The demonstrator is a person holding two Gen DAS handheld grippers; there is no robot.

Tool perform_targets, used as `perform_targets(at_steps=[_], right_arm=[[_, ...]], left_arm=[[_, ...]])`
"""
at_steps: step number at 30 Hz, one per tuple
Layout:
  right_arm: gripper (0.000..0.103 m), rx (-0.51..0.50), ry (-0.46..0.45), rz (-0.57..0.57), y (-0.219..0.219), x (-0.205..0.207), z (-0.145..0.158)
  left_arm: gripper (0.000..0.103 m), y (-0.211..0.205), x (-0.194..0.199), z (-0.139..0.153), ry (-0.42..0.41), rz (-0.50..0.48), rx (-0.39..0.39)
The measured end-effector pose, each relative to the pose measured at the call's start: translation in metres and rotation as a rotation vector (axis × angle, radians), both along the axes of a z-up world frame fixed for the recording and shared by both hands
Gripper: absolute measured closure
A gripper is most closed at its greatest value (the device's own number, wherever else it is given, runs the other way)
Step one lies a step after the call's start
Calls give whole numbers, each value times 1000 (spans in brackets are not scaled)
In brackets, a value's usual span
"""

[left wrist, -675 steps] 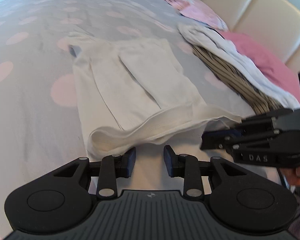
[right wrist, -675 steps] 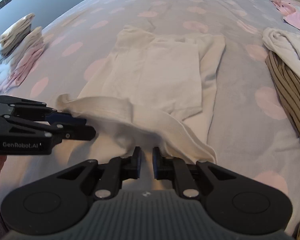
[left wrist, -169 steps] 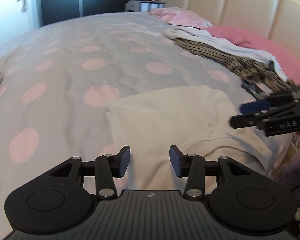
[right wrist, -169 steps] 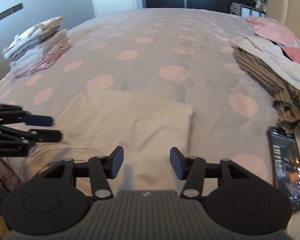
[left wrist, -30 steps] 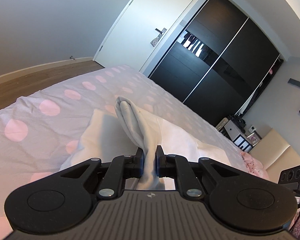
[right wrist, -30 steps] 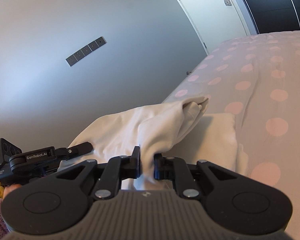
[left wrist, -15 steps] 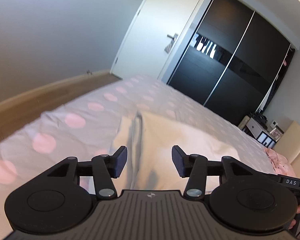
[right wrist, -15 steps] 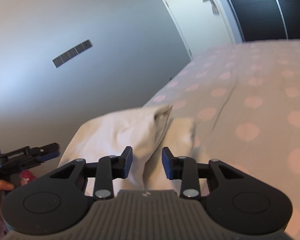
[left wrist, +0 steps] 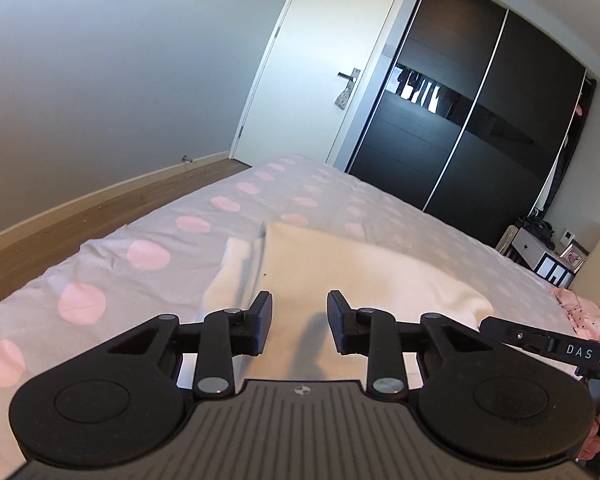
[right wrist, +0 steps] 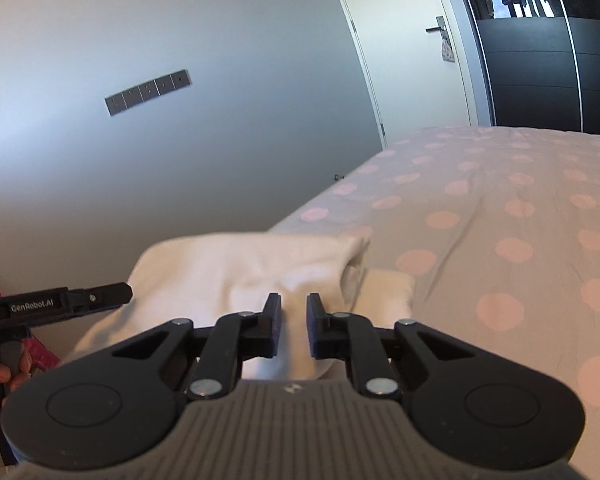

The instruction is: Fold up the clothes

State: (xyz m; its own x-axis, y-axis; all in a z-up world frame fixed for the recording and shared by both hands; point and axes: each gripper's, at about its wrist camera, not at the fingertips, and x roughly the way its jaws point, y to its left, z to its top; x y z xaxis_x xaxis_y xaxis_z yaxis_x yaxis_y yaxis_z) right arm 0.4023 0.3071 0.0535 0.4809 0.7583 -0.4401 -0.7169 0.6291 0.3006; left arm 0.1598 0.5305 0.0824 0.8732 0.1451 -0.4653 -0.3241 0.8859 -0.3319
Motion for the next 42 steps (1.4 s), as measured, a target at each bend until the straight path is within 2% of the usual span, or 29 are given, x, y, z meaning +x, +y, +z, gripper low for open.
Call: perform_targets(at_steps=[2, 6, 10, 14, 19, 23, 27, 31, 35, 37, 40, 42], right_arm=[[93, -8, 5, -5, 1, 5, -9], [95, -18, 0, -12, -2, 8, -13], [88, -8, -13, -16, -21, -1, 1], [88, 19, -41, 42, -41, -28, 15], [88, 9, -69, 102, -52, -75, 19], [88, -21, -51, 96, -57, -92, 9], [89, -49, -32, 79, -61, -101, -5], [88, -65, -47, 70, -70, -111, 1], [87, -89, -62, 75, -87, -123, 11], [87, -95, -66, 77, -98, -131, 16], [85, -104, -83, 96, -118, -146, 27], [74, -106, -104, 108, -135, -158, 36]], left_arm=[[79, 3, 2, -6, 14, 1, 0], [79, 5, -1, -8, 22, -3, 6], [79, -1, -19, 4, 25, 1, 61], [79, -15, -50, 13, 31, -18, 93], [79, -40, -83, 13, 47, -21, 128], [79, -54, -93, 4, 84, -36, 152], [79, -57, -96, -3, 113, -17, 143], [79, -64, -102, 1, 118, -8, 135], [73, -84, -109, 8, 168, -6, 157], [61, -98, -114, 12, 180, -13, 172], [58, -125, -122, 22, 198, -33, 182], [58, -143, -128, 29, 204, -57, 182]])
